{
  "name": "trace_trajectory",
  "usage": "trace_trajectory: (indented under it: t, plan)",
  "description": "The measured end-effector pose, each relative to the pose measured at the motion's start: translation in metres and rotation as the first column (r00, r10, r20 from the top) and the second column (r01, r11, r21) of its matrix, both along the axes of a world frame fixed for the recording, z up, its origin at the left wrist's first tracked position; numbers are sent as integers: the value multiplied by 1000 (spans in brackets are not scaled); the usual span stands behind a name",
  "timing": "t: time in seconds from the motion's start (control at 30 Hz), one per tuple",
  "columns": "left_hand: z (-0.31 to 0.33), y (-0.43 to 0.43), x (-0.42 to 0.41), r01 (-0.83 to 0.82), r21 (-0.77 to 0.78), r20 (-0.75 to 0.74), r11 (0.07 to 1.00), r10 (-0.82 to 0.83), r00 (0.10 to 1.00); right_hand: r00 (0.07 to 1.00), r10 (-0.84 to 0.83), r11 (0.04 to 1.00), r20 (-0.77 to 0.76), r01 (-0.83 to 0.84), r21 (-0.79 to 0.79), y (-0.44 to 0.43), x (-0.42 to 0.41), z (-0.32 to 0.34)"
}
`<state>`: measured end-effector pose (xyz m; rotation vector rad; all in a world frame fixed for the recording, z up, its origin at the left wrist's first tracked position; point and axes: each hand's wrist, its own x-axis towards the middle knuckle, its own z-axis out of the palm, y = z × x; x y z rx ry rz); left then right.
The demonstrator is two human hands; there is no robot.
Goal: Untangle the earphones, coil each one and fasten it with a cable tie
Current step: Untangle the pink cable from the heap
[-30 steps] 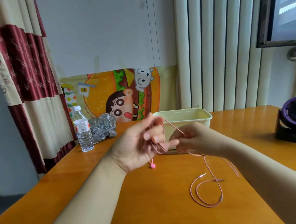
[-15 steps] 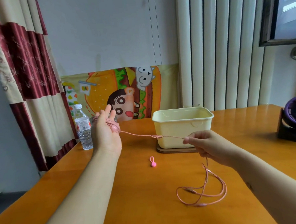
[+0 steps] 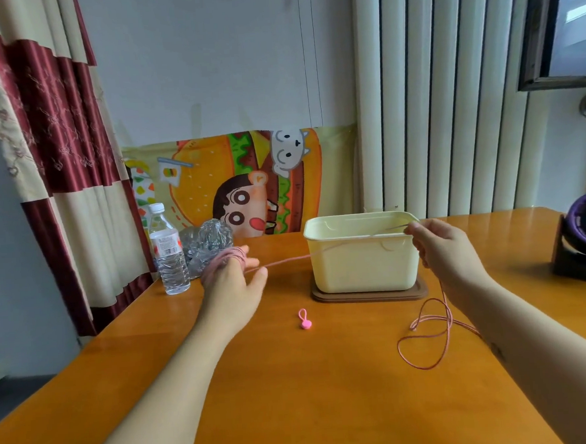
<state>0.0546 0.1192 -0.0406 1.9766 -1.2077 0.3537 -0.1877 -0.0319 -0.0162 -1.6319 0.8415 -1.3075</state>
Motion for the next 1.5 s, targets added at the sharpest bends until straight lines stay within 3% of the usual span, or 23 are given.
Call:
trace_trajectory:
  t: [0.1,0.2,0.27,0.33,0.37,0.43,0.5,0.6,0.63,0.73,0.8,0.83,0.87,0.93,1.0,1.1,1.17,1.27,1.37,1.43,1.5]
  plan:
    - [-6,2,-6,31,250,121,968,-63,991,997,-60,996,43,62,-64,2,0,9]
    - [-5,3,-15,61,455,102,889,-120,988,993,-105,983,54,112,-145,6,2,18]
    - [-1,5,-23,178,567,-69,805,-168,983,990,-124,972,65,135,-192,7,4,23]
    - [6,10,-32,424,592,-363,685,-243,899,987,-143,966,77,156,-205,6,6,26]
    - [12,14,-36,581,530,-546,618,-276,791,984,-155,965,82,169,-200,3,6,27]
    - [22,24,-45,819,279,-825,501,-312,472,981,-180,965,78,191,-177,-2,7,26]
    - [29,33,-51,926,-1,-897,377,-409,165,982,-184,972,38,188,-142,-8,6,20]
    - [38,39,-67,921,-375,-799,100,-538,-267,982,-132,986,-134,116,-116,-10,9,6]
    - [42,38,-74,882,-469,-746,43,-554,-370,973,-106,990,-206,82,-118,-9,13,0]
    - [56,36,-89,696,-718,-592,21,-543,-595,924,0,993,-383,-44,-108,3,24,-18]
    - [68,35,-92,560,-825,-490,70,-583,-648,869,104,986,-484,-156,-67,13,29,-28]
    - [73,35,-93,504,-852,-461,138,-653,-601,830,157,976,-535,-212,-42,17,29,-31]
    - [76,33,-93,453,-862,-456,227,-738,-498,787,205,965,-582,-263,-16,22,29,-33]
    - [79,30,-86,338,-853,-481,397,-850,-216,695,281,938,-662,-345,35,32,25,-30]
    - [74,24,-72,271,-832,-497,483,-867,19,620,323,914,-715,-399,67,39,24,-25]
    - [59,14,-46,190,-757,-567,625,-773,285,584,345,894,-735,-442,69,47,23,-14]
    - [46,9,-31,151,-688,-613,710,-679,404,590,314,884,-744,-467,3,53,23,-7]
    - [27,7,-22,284,-422,-598,861,-500,626,647,235,847,-725,-502,-174,65,19,7]
    - [19,10,-32,486,-22,-517,874,-426,743,723,21,805,-690,-422,-417,70,17,22]
    - [21,13,-46,555,184,-501,812,-408,763,786,-95,776,-611,-326,-540,67,16,30]
    - [24,16,-55,620,274,-533,735,-421,734,823,-119,769,-556,-278,-576,62,14,34]
